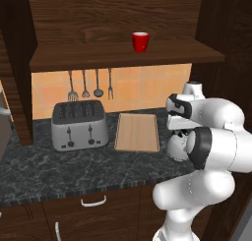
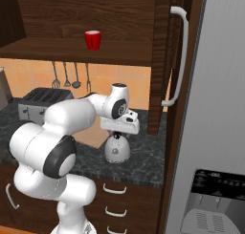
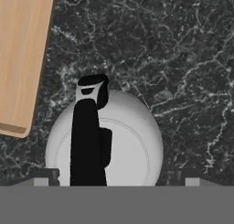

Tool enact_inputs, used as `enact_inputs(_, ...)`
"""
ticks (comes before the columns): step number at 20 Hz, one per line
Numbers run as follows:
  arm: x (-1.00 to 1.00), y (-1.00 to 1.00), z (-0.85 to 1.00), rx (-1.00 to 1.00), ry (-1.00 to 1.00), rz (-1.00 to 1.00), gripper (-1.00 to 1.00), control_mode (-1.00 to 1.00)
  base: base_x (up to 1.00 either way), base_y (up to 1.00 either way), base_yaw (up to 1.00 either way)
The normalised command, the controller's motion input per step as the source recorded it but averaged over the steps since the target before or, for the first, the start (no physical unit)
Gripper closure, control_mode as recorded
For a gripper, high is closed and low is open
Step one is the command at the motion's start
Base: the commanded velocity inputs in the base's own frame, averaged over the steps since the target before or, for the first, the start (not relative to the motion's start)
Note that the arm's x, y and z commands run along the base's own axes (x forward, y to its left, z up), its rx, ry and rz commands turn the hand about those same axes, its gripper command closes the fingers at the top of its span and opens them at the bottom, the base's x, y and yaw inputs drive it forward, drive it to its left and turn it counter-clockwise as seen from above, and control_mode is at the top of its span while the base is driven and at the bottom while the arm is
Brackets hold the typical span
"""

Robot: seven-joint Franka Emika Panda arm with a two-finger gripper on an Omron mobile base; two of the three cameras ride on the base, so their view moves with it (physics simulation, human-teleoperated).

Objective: Pick the kettle from the counter and place it on the tray. Then pick the mug from the cabinet and place it on the tray. Then close the cabinet doors.

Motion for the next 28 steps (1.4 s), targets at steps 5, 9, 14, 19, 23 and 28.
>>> enact_inputs(5,0.00,0.00,-0.19,0.00,0.00,0.00,1.00,-1.00,0.00,0.00,0.00)
enact_inputs(9,-0.03,0.00,-0.13,-0.01,0.00,0.00,1.00,-1.00,0.00,0.00,0.00)
enact_inputs(14,-0.03,0.13,0.00,0.00,-0.01,0.00,1.00,-1.00,0.00,0.00,0.00)
enact_inputs(19,0.00,0.11,0.13,0.00,-0.05,0.00,1.00,-1.00,0.00,0.00,0.00)
enact_inputs(23,0.00,0.18,0.51,-0.02,-0.11,0.01,1.00,-1.00,0.00,0.00,0.00)
enact_inputs(28,0.06,0.35,0.22,-0.01,-0.08,0.04,1.00,-1.00,0.00,0.00,0.00)
